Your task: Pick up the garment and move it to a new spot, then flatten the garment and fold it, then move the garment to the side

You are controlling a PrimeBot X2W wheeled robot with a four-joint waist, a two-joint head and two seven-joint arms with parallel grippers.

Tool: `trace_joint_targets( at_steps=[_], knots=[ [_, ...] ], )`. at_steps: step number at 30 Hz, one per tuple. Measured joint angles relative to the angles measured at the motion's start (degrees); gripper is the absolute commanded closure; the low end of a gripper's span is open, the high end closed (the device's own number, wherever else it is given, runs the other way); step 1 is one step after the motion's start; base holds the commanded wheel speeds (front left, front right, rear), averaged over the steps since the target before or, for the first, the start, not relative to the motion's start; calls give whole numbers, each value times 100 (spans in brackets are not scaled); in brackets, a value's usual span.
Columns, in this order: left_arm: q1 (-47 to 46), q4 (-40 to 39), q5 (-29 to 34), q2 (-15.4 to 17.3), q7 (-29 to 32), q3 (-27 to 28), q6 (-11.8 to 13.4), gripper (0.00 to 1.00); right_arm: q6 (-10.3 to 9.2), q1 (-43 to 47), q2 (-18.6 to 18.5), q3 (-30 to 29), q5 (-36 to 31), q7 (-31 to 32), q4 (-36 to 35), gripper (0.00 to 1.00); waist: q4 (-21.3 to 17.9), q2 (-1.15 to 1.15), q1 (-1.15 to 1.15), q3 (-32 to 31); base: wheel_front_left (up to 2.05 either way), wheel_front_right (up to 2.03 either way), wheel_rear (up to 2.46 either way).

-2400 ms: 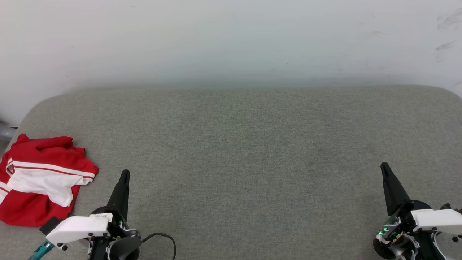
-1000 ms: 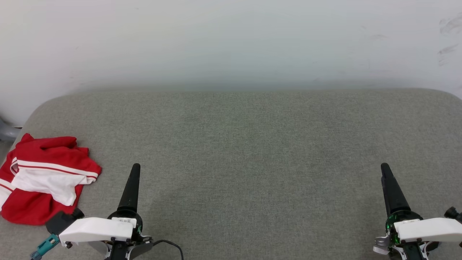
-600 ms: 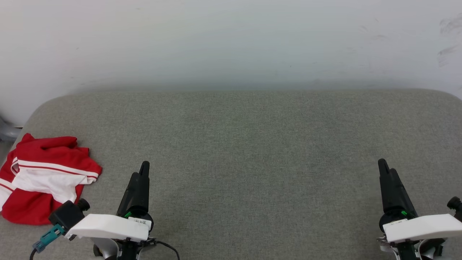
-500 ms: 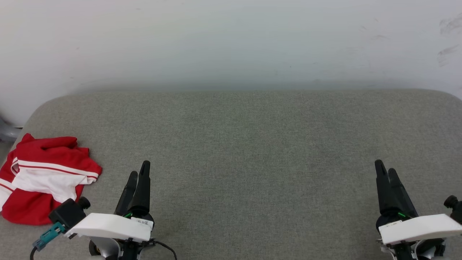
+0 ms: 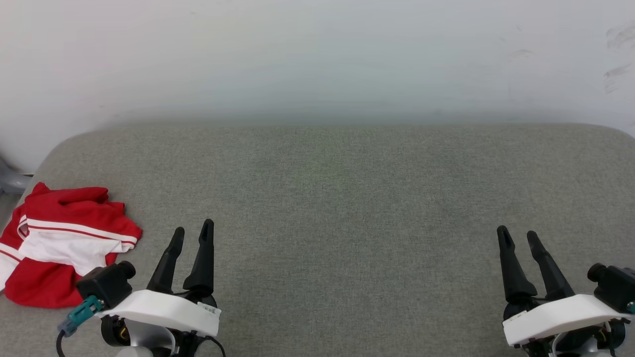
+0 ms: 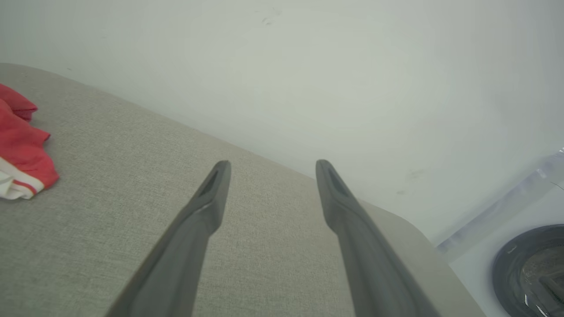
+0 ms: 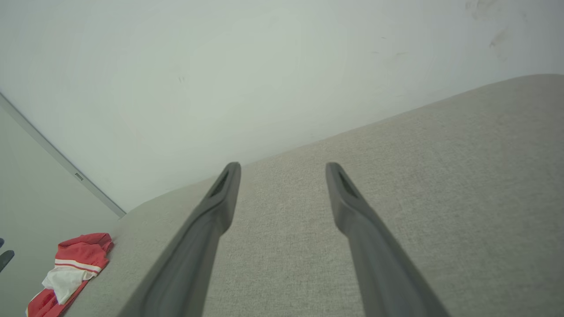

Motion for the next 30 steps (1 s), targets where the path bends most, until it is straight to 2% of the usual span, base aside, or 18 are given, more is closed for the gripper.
trace_joint_targets(
  at_steps=[13, 30],
  knots=[
    [10, -15, 1089, 188, -244, -294, 182, 0, 0, 35, 0, -46, -1125, 126, -60, 0, 23, 0, 0, -28, 0, 0, 0],
    [52, 210, 1844, 227, -463, -367, 232, 0, 0, 154, -1, -99, -1971, 166, -266, 0, 70, 0, 0, -51, 0, 0, 0]
  ],
)
